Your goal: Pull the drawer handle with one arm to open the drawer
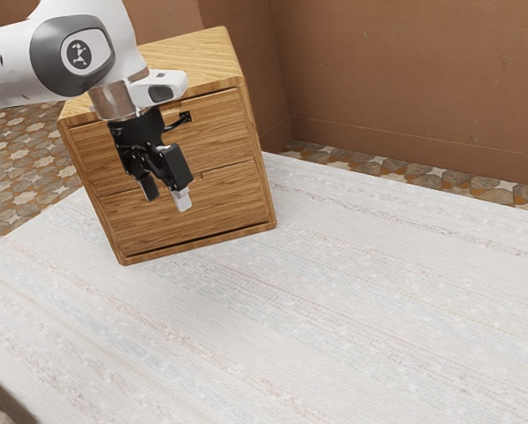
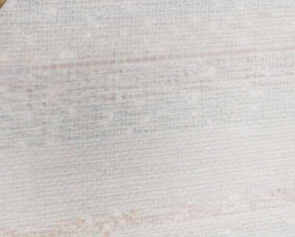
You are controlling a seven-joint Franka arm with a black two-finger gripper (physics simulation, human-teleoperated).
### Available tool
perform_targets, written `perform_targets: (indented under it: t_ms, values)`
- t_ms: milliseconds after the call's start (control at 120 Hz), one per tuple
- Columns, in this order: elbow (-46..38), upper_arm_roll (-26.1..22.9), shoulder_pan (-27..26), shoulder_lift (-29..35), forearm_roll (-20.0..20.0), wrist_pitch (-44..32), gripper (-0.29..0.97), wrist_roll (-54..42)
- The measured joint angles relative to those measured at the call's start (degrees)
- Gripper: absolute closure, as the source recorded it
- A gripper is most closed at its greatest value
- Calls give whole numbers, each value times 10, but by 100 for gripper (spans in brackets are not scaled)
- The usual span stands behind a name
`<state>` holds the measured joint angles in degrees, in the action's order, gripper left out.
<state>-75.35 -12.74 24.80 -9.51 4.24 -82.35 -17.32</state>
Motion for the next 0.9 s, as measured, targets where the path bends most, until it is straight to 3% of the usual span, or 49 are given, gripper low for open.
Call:
perform_targets:
  t_ms: [367, 433, 567, 900]
  values:
    - [3, 1, 0, 2, 1, 1, 0, 1]
    - [30, 2, 3, 50, -2, 4, 0, -4]
    - [49, -6, -2, 114, -10, 8, 0, -116]
    - [45, -12, -74, 80, -39, -7, 0, -341]
